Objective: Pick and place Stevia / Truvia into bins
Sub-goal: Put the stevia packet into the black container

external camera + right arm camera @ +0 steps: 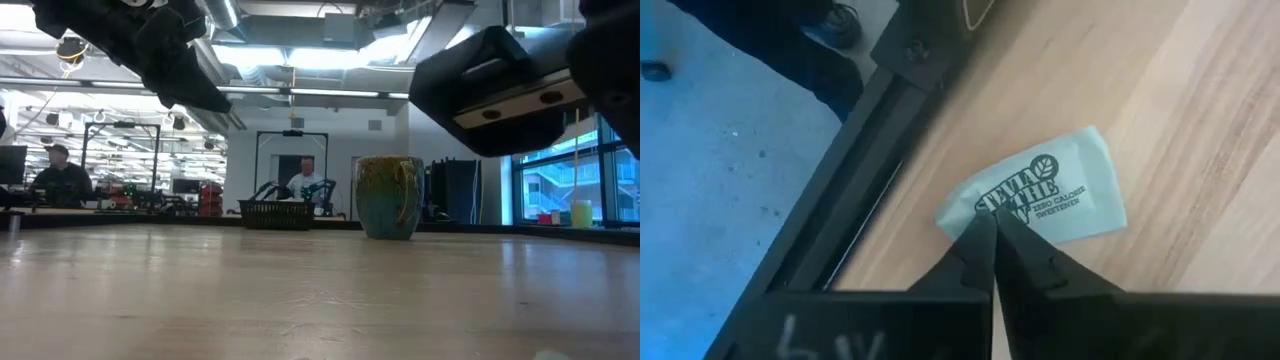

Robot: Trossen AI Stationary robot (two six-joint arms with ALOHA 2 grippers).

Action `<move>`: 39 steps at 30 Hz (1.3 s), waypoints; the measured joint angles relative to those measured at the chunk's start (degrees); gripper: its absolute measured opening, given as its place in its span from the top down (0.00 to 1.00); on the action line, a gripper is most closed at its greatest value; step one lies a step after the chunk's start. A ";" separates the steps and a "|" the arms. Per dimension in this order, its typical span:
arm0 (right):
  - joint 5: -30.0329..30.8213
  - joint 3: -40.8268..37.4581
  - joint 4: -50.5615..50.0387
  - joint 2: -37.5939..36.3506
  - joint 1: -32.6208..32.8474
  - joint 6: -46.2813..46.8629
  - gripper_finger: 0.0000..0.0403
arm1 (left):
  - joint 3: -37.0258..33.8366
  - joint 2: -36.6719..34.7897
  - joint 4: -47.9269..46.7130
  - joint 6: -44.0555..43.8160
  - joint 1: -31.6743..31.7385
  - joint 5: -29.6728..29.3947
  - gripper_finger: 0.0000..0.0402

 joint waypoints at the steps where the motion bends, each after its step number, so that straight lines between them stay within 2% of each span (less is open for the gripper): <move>1: 0.00 0.00 -0.10 -0.12 0.00 1.14 0.98 | 0.00 0.00 0.03 0.00 0.00 0.00 0.92; 7: 0.81 -0.49 -5.78 -2.91 -0.75 6.55 0.99 | 0.01 0.00 0.09 -0.07 0.00 0.00 0.92; 16: 11.52 -0.59 -12.07 -13.51 -6.64 7.30 1.00 | 0.00 0.00 0.27 -0.17 0.00 0.00 0.92; 20: 15.59 -0.45 -11.99 -20.54 -12.32 8.72 1.00 | 0.01 0.00 0.32 -1.92 0.00 0.00 0.92; 27: 15.41 1.19 -11.53 -29.95 -24.02 11.87 1.00 | 0.02 0.00 0.35 -2.99 -0.01 0.02 0.92; 35: 14.96 8.85 -11.91 -30.44 -39.14 2.45 1.00 | 0.02 0.00 0.82 -3.02 0.00 -0.09 0.92; 39: 10.14 9.94 -7.96 -29.56 -47.71 -5.26 1.00 | 0.02 0.00 1.15 -3.19 0.00 -0.39 0.92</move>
